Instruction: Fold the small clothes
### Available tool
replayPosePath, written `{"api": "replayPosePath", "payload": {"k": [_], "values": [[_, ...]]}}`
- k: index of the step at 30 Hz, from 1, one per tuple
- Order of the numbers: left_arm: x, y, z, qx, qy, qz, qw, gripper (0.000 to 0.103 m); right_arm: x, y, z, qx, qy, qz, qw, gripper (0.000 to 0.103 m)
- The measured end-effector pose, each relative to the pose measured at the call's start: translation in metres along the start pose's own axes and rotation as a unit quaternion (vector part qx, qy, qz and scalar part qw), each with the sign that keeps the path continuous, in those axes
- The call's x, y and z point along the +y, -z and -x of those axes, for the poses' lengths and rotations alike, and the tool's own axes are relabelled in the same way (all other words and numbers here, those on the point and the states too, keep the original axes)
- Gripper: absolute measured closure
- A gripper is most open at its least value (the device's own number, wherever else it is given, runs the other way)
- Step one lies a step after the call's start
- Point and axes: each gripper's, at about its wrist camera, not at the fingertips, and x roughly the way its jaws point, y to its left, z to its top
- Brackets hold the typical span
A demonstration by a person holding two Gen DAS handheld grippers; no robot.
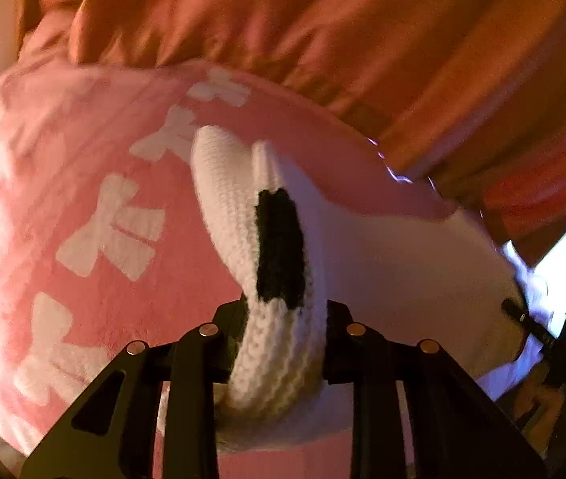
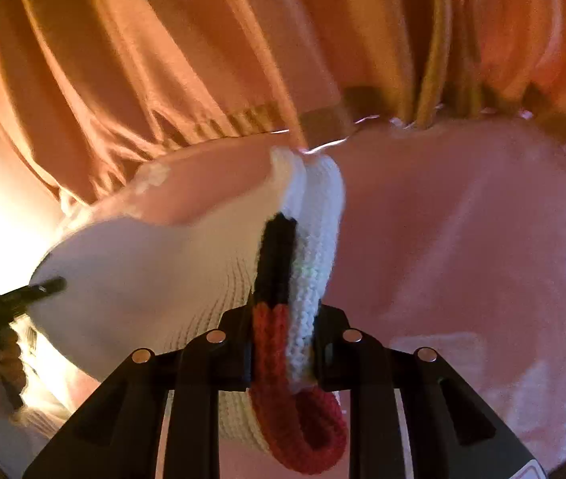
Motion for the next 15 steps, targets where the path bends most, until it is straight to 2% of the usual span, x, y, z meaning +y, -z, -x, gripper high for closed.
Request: {"api": "replayPosePath", "payload": {"k": [2, 4, 6, 7, 8, 9, 10, 12, 13, 15], "values": [[-0.003, 0.016, -0.005, 0.024, -0.008, -0.011, 0.9996, 0.077, -0.015, 0.014, 0.006, 0.018, 0.022, -0.003, 1.0, 0.083], [0.0, 0.033, -0.025, 0.066, -0.033, -0.017, 0.9971, 0.073, -0.03, 0.033, -0.009, 0.06, 0.05, 0.002, 0.997, 0.078], [0.001, 0.053, -0.059, 0.12, -0.099, -0.035, 0.9872, 0.072, -0.051, 0.058, -0.047, 0.135, 0.086, -0.002, 0.987, 0.076], [-0.001, 0.058, -0.068, 0.129, -0.122, -0.045, 0.983, 0.069, -0.057, 0.064, -0.057, 0.153, 0.138, 0.002, 0.979, 0.077], [-0.005, 0.059, -0.069, 0.119, -0.135, -0.056, 0.9821, 0.066, -0.056, 0.064, -0.056, 0.144, 0.168, 0.017, 0.975, 0.076], [-0.012, 0.057, -0.064, 0.103, -0.144, -0.064, 0.9821, 0.066, -0.051, 0.058, -0.047, 0.121, 0.17, 0.031, 0.978, 0.075], [-0.02, 0.051, -0.053, 0.072, -0.155, -0.075, 0.9825, 0.065, -0.046, 0.05, -0.035, 0.089, 0.172, 0.037, 0.98, 0.066], [-0.031, 0.04, -0.034, 0.016, -0.167, -0.077, 0.9828, 0.051, -0.039, 0.035, -0.014, 0.034, 0.173, 0.034, 0.984, 0.046], [-0.036, 0.034, -0.025, -0.014, -0.165, -0.076, 0.9832, 0.044, -0.038, 0.03, -0.01, 0.021, 0.166, 0.033, 0.985, 0.046], [-0.055, 0.019, -0.02, -0.058, -0.159, -0.088, 0.9816, 0.042, -0.027, 0.01, -0.015, 0.022, 0.133, 0.036, 0.99, 0.046]]}}
